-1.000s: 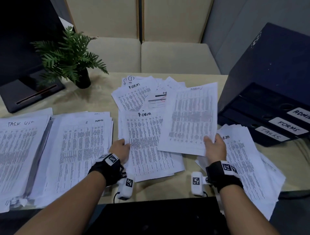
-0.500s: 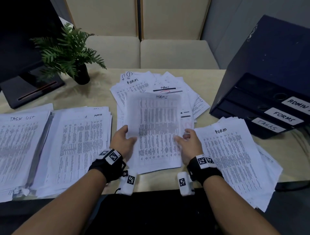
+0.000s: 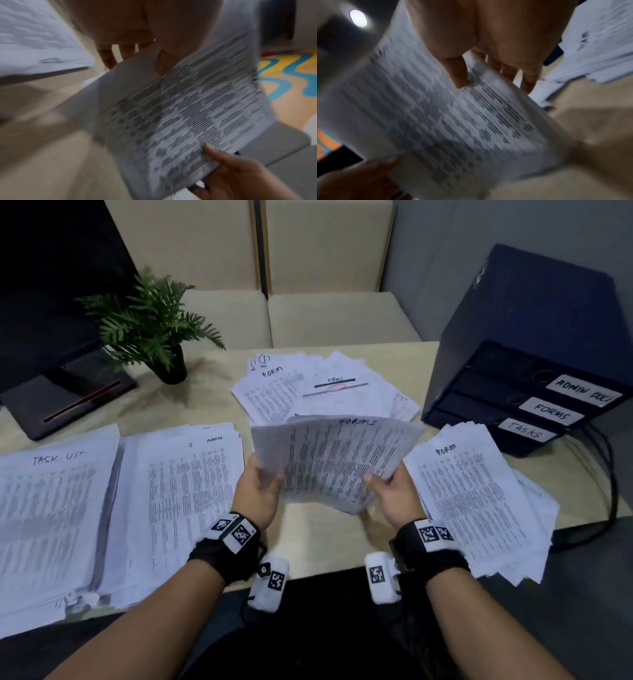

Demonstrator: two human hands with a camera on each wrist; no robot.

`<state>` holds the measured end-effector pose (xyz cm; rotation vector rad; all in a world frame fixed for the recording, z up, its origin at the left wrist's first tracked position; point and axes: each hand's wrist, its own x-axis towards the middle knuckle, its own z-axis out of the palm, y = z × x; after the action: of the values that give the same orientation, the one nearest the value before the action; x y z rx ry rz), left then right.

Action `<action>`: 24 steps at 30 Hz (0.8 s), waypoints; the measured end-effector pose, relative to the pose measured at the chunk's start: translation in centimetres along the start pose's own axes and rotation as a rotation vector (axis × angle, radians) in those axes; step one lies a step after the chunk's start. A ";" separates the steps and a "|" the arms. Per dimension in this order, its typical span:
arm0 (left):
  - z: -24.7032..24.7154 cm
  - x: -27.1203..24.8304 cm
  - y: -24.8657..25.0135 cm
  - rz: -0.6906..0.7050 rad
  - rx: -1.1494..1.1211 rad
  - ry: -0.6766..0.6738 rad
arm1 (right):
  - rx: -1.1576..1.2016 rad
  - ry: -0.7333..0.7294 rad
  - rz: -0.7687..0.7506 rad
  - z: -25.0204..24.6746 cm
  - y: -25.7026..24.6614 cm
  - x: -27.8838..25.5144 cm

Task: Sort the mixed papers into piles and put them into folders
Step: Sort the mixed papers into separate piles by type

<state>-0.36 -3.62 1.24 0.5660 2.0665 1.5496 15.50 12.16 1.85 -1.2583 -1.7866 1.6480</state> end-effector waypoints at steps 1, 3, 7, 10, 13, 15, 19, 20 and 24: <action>0.1 -0.5 -0.5 -0.019 0.076 0.011 | -0.040 -0.011 0.021 0.6 0.3 -0.7; 0.3 -1.1 -1.1 -0.028 0.154 0.027 | -0.066 0.000 0.040 1.3 0.3 -1.7; 0.8 -1.3 0.2 -0.054 0.180 -0.077 | -0.148 0.133 -0.012 -0.2 -0.4 -2.0; 2.7 -0.6 0.8 -0.086 0.278 -0.271 | -0.298 0.228 -0.015 -3.7 -0.2 -1.2; 5.8 0.0 1.1 -0.021 0.468 -0.479 | -0.394 0.218 0.035 -7.9 0.3 -0.7; 8.1 0.4 1.1 -0.002 0.565 -0.555 | -0.412 0.204 0.084 -11.1 0.7 -0.2; 12.0 1.6 1.5 -0.059 0.580 -0.546 | -0.446 0.204 0.169 -17.5 2.1 1.8; 13.2 2.0 1.7 -0.070 0.590 -0.552 | -0.479 0.192 0.192 -19.1 2.8 2.7; 16.9 3.1 2.3 -0.073 0.606 -0.550 | -0.648 0.157 0.287 -23.2 6.2 6.4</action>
<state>7.54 11.68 -0.93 0.9865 2.0441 0.5945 32.63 30.07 -0.50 -1.9327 -2.2032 1.0677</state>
